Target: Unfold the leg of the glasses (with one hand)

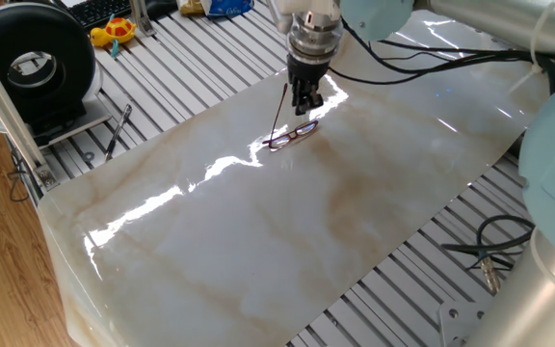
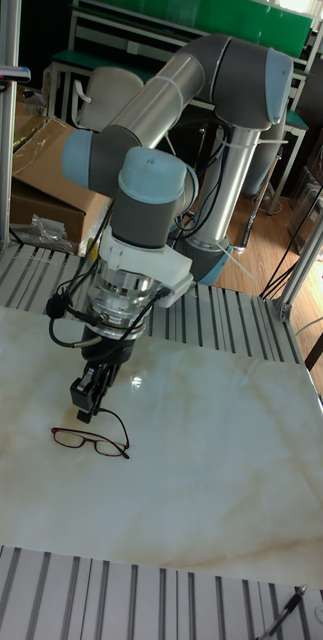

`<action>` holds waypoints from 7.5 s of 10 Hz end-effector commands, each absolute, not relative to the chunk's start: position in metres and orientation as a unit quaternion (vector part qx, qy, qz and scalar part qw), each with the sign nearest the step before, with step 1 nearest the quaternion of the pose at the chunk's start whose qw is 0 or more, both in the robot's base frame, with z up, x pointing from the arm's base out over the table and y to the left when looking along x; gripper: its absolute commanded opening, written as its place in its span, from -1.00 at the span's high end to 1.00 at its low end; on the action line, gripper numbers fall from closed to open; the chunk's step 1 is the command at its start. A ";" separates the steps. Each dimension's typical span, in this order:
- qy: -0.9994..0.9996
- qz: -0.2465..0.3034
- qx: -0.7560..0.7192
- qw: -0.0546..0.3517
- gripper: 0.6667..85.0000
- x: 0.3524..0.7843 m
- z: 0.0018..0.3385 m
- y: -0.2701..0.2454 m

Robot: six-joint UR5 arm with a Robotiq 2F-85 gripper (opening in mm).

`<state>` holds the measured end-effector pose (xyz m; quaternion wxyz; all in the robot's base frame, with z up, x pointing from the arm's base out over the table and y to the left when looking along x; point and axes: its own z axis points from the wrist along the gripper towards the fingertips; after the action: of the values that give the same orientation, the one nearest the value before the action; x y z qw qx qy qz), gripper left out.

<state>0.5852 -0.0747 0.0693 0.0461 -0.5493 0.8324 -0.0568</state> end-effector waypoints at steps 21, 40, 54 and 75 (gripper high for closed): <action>0.836 -0.055 -0.543 0.065 0.47 0.591 0.029 -0.071; 0.841 -0.020 -0.535 0.078 0.15 0.582 0.017 -0.054; 0.853 -0.002 -0.519 0.059 0.98 0.570 0.054 -0.041; 0.889 -0.013 -0.455 0.057 0.98 0.556 0.136 -0.008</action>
<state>0.5630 -0.0134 0.1244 0.0550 -0.4644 0.8837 -0.0197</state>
